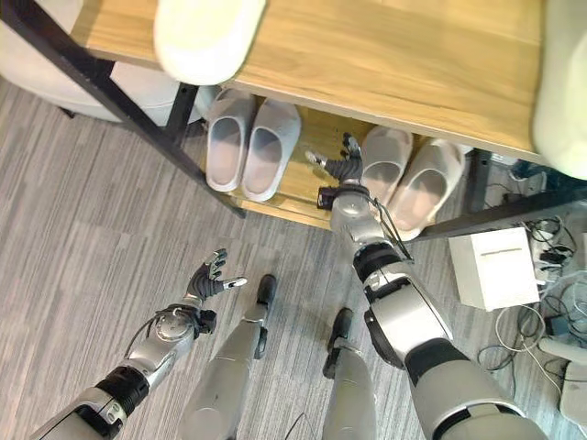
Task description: Arrange the slippers neatly on the shoe rack.
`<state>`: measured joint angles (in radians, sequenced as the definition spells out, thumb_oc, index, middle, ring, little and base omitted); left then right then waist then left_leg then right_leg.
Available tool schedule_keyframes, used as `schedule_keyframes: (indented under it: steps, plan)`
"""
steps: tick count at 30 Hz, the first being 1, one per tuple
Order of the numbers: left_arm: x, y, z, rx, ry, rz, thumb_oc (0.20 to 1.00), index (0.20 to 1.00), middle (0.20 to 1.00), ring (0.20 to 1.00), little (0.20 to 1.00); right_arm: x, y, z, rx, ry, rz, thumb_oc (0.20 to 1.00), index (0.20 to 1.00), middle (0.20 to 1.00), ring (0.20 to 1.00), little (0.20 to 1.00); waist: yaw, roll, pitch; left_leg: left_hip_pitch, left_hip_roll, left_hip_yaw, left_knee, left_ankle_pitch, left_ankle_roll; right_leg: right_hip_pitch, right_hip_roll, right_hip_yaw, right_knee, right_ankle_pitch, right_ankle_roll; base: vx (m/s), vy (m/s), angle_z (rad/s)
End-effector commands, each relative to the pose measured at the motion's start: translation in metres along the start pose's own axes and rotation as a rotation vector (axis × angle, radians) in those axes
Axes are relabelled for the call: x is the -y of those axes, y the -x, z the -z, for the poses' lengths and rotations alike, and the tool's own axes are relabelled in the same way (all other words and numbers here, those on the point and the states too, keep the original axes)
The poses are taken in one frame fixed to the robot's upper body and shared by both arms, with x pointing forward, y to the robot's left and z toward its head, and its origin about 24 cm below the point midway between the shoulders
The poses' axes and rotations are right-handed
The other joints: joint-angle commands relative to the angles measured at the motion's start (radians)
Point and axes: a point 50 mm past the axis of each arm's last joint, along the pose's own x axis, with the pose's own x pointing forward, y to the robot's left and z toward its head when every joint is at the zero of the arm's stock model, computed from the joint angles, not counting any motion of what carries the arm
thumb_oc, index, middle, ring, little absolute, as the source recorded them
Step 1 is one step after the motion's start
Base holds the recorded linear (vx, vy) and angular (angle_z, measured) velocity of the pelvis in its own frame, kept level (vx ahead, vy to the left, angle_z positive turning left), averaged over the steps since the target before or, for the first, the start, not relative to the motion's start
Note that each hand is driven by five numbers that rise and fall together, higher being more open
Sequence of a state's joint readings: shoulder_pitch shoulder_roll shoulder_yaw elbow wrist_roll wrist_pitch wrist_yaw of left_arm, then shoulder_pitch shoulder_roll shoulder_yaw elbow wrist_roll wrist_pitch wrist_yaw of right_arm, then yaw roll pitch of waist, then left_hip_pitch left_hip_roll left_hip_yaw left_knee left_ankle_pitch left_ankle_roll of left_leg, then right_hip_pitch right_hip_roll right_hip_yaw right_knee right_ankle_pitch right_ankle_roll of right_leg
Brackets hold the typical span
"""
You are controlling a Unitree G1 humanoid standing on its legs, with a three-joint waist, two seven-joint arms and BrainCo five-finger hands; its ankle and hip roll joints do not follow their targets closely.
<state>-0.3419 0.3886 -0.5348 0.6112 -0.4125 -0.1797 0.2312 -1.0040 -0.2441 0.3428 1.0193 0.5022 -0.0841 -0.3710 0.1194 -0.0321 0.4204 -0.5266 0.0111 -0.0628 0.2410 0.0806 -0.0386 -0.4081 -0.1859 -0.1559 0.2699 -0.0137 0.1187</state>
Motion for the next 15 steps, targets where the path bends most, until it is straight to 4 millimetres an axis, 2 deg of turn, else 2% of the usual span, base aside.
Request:
schedule_keyframes:
  steps: [1, 2, 4, 6, 7, 8, 9, 10, 11, 12, 13, 14, 15]
  plan:
    - [-0.004, -0.001, 0.006, -0.017, -0.017, 0.006, 1.0, 1.0, 1.0, 1.0, 1.0, -0.003, 0.01, 0.01, 0.066, 0.116, -0.11, 1.0, 1.0, 1.0, 1.0, 1.0, 0.014, -0.014, -0.033, 0.082, 0.032, -0.013, -0.024, -0.068, -0.038, 0.123, -0.031, 0.004, -0.061, -0.023, 0.049, 0.06, -0.067, -0.15]
    - [-0.005, 0.001, 0.011, -0.032, -0.03, 0.012, 1.0, 1.0, 1.0, 1.0, 1.0, -0.008, 0.021, 0.023, 0.07, 0.135, -0.177, 1.0, 1.0, 1.0, 1.0, 1.0, 0.003, -0.016, -0.045, 0.11, 0.04, -0.008, -0.043, -0.064, -0.043, 0.144, -0.028, 0.006, -0.078, -0.021, 0.052, 0.11, -0.096, -0.18]
    - [-0.003, 0.006, 0.019, -0.056, -0.052, 0.049, 1.0, 1.0, 1.0, 1.0, 1.0, -0.003, 0.046, 0.063, 0.011, 0.144, -0.256, 1.0, 1.0, 1.0, 1.0, 1.0, -0.018, -0.018, -0.082, 0.168, 0.056, 0.003, -0.096, -0.042, -0.05, 0.186, -0.021, 0.004, -0.123, -0.003, 0.055, 0.11, -0.082, -0.26]
    - [0.001, 0.016, 0.032, -0.094, -0.091, 0.12, 1.0, 1.0, 1.0, 1.0, 1.0, 0.009, 0.077, 0.1, -0.061, 0.164, -0.332, 1.0, 1.0, 1.0, 1.0, 1.0, -0.041, -0.017, -0.118, 0.228, 0.069, 0.014, -0.147, -0.025, -0.06, 0.237, -0.014, 0.001, -0.17, 0.013, 0.06, 0.1, -0.057, -0.24]
    - [0.001, 0.016, 0.032, -0.094, -0.091, 0.12, 1.0, 1.0, 1.0, 1.0, 1.0, 0.009, 0.077, 0.1, -0.061, 0.164, -0.332, 1.0, 1.0, 1.0, 1.0, 1.0, -0.041, -0.017, -0.118, 0.228, 0.069, 0.014, -0.147, -0.025, -0.06, 0.237, -0.014, 0.001, -0.17, 0.013, 0.06, 0.11, -0.036, -0.15]
    - [-0.001, 0.022, 0.037, -0.106, -0.181, 0.183, 1.0, 1.0, 1.0, 1.0, 1.0, 0.038, 0.102, 0.129, -0.135, 0.193, -0.323, 1.0, 1.0, 1.0, 1.0, 1.0, -0.066, -0.013, -0.155, 0.284, 0.082, 0.028, -0.197, -0.01, -0.067, 0.277, -0.007, 0.002, -0.21, 0.027, 0.067, 0.18, -0.07, -0.17]
    - [0.004, 0.029, 0.039, -0.096, -0.328, 0.317, 1.0, 1.0, 1.0, 1.0, 1.0, 0.067, 0.133, 0.162, -0.258, 0.218, -0.308, 1.0, 1.0, 1.0, 1.0, 1.0, -0.1, -0.002, -0.206, 0.357, 0.092, 0.053, -0.253, -0.001, -0.078, 0.329, 0.001, 0.005, -0.262, 0.04, 0.072, 0.22, -0.087, -0.23]
    - [0.005, 0.029, 0.033, -0.064, -0.375, 0.346, 1.0, 1.0, 1.0, 1.0, 1.0, 0.075, 0.143, 0.173, -0.305, 0.223, -0.302, 1.0, 1.0, 1.0, 1.0, 1.0, -0.108, 0.0, -0.221, 0.382, 0.096, 0.061, -0.273, 0.003, -0.081, 0.349, 0.003, 0.008, -0.281, 0.044, 0.074, 0.23, -0.076, -0.38]
    - [0.016, 0.031, 0.02, 0.012, -0.507, 0.481, 1.0, 1.0, 1.0, 1.0, 1.0, 0.09, 0.162, 0.192, -0.393, 0.242, -0.284, 1.0, 1.0, 1.0, 1.0, 1.0, -0.128, 0.008, -0.251, 0.43, 0.102, 0.084, -0.307, 0.004, -0.085, 0.379, 0.008, 0.021, -0.31, 0.051, 0.077, 0.15, -0.059, -0.37]
    - [0.028, 0.032, 0.015, 0.047, -0.579, 0.574, 1.0, 1.0, 1.0, 1.0, 1.0, 0.096, 0.171, 0.2, -0.436, 0.222, -0.263, 1.0, 1.0, 1.0, 1.0, 1.0, -0.144, 0.012, -0.261, 0.451, 0.107, 0.097, -0.315, -0.002, -0.088, 0.395, 0.011, 0.028, -0.322, 0.05, 0.078, 0.12, -0.04, -0.34]
    - [0.031, 0.033, 0.009, 0.079, -0.588, 0.592, 1.0, 1.0, 1.0, 1.0, 1.0, 0.099, 0.176, 0.204, -0.451, 0.218, -0.26, 1.0, 1.0, 1.0, 1.0, 1.0, -0.148, 0.014, -0.271, 0.459, 0.107, 0.104, -0.32, -0.001, -0.088, 0.398, 0.011, 0.034, -0.333, 0.058, 0.078, 0.07, -0.046, -0.29]
    - [0.045, 0.034, 0.0, 0.127, -0.639, 0.684, 1.0, 1.0, 1.0, 1.0, 1.0, 0.103, 0.181, 0.209, -0.48, 0.217, -0.241, 1.0, 1.0, 1.0, 1.0, 1.0, -0.163, 0.016, -0.282, 0.47, 0.111, 0.118, -0.325, -0.004, -0.091, 0.404, 0.014, 0.043, -0.343, 0.06, 0.079, 0.06, -0.033, -0.29]
    - [0.055, 0.035, -0.015, 0.195, -0.617, 0.724, 1.0, 1.0, 1.0, 1.0, 1.0, 0.103, 0.186, 0.213, -0.504, 0.191, -0.238, 1.0, 1.0, 1.0, 1.0, 1.0, -0.177, 0.024, -0.296, 0.482, 0.114, 0.128, -0.328, -0.007, -0.092, 0.408, 0.016, 0.053, -0.352, 0.061, 0.08, 0.06, -0.053, -0.24]
